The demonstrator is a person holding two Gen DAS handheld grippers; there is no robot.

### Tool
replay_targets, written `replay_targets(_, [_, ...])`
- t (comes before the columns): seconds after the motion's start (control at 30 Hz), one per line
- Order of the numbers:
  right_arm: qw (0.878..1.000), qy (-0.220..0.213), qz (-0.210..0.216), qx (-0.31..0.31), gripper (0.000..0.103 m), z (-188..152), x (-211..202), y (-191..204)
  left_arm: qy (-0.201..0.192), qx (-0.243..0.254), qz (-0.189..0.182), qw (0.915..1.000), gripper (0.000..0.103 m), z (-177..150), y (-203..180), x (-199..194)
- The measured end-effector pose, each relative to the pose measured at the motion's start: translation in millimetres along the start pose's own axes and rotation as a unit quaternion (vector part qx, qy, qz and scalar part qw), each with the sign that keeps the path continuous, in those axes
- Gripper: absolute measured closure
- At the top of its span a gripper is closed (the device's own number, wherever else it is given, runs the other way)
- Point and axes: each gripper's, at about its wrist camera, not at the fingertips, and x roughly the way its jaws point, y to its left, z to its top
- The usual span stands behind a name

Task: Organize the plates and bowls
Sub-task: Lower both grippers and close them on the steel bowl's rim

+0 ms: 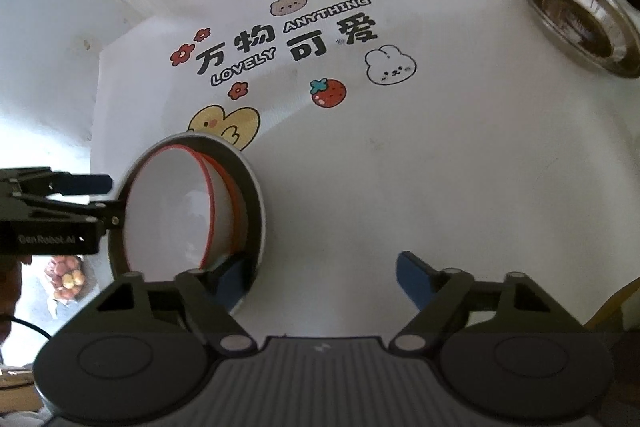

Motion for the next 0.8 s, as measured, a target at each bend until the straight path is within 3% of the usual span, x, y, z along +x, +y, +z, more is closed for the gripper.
replay_targets(0.37, [0.999, 0.024, 0.029, 0.025, 0.06, 7.6, 6.1, 6.5, 0.017, -0.008, -0.045, 0.9988, 0.06, 4.3, -4.3, 5.2])
replay_targets(0.43, [0.999, 0.028, 0.029, 0.027, 0.063, 9.0, 6.5, 9.4, 0.019, -0.01, -0.05, 0.9985, 0.065, 4.5, -5.1, 5.6])
replay_targets(0.63, [0.997, 0.035, 0.041, 0.047, 0.071, 9.9, 9.4, 8.4, 0.022, -0.009, -0.074, 0.997, 0.094, 5.3, -10.5, 4.8])
replay_targets(0.8, [0.993, 0.049, 0.062, 0.083, 0.079, 10.8, 14.7, 2.8, 0.022, -0.015, -0.076, 0.9968, 0.094, 5.1, -10.4, 6.2])
